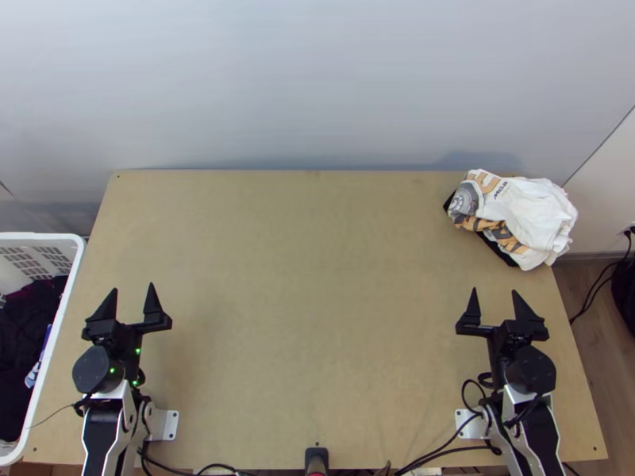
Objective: Fold the t-shirt
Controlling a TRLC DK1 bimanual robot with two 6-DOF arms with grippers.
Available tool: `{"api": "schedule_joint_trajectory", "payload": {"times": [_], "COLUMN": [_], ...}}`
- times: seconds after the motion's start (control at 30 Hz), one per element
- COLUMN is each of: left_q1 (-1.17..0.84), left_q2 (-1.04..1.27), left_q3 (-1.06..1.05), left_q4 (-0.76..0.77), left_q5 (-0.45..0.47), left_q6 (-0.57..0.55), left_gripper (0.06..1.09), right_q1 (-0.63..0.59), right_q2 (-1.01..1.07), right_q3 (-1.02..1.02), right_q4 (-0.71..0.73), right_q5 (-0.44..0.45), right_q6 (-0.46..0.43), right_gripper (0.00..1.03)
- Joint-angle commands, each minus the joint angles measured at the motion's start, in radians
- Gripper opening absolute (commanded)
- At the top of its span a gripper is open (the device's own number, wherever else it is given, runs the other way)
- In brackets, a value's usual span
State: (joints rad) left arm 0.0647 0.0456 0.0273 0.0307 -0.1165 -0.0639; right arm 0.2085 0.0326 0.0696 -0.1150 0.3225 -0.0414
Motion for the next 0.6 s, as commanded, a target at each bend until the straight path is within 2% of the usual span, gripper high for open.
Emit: {"api": "schedule_joint_trajectory", "payload": {"times": [0.0, 0.57], "left_q1": [0.027, 0.023], "left_q2": [-0.047, -0.047], "left_q3": [-0.026, -0.026], "left_q4": [-0.012, -0.014], "left_q5": [0.008, 0.008], "left_q6": [0.246, 0.245], "left_gripper": [1.04, 1.04], "right_q1": [-0.014, -0.014], "right_q2": [-0.034, -0.034], "right_q3": [-0.016, -0.016], "right_q4": [-0.005, -0.005], "right_q5": [0.0, 0.0], "right_q6": [0.005, 0.005], "right_gripper": [0.99, 0.99]}}
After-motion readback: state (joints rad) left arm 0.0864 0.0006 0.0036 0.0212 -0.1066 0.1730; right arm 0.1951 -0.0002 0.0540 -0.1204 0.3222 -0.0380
